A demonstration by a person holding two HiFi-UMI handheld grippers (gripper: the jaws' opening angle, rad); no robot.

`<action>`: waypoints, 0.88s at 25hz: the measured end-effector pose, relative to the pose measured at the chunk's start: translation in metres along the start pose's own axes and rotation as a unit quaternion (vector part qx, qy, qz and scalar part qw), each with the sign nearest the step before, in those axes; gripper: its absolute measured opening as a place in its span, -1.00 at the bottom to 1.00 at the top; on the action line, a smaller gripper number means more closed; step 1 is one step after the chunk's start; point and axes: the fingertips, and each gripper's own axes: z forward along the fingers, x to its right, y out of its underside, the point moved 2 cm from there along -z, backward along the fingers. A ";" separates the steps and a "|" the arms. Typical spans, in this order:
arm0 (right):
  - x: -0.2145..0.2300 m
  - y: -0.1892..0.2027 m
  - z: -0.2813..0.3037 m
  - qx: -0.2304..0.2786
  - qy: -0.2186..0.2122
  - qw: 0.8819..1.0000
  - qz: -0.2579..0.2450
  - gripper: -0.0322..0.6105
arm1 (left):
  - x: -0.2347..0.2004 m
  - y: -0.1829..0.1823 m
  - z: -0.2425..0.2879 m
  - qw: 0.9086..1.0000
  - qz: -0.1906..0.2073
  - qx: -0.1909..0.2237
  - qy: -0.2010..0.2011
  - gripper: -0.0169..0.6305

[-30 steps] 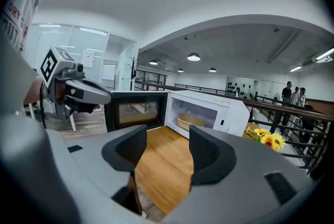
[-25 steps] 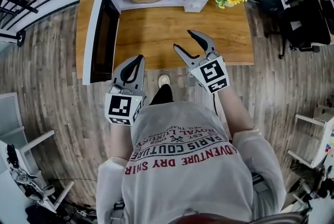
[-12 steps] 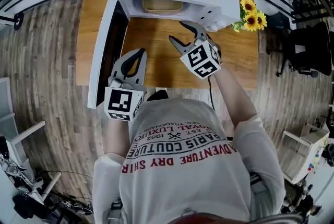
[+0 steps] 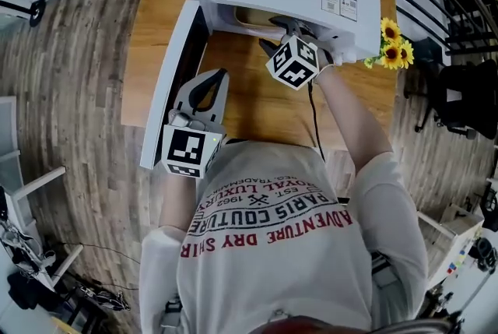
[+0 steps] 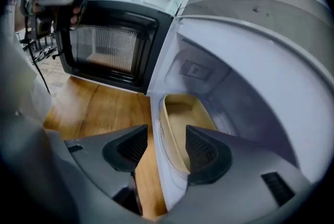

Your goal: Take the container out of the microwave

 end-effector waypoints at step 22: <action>-0.008 0.004 0.014 -0.027 -0.020 0.997 -0.075 -0.78 | 0.003 0.009 -0.002 1.000 -0.017 -0.011 0.019 -0.91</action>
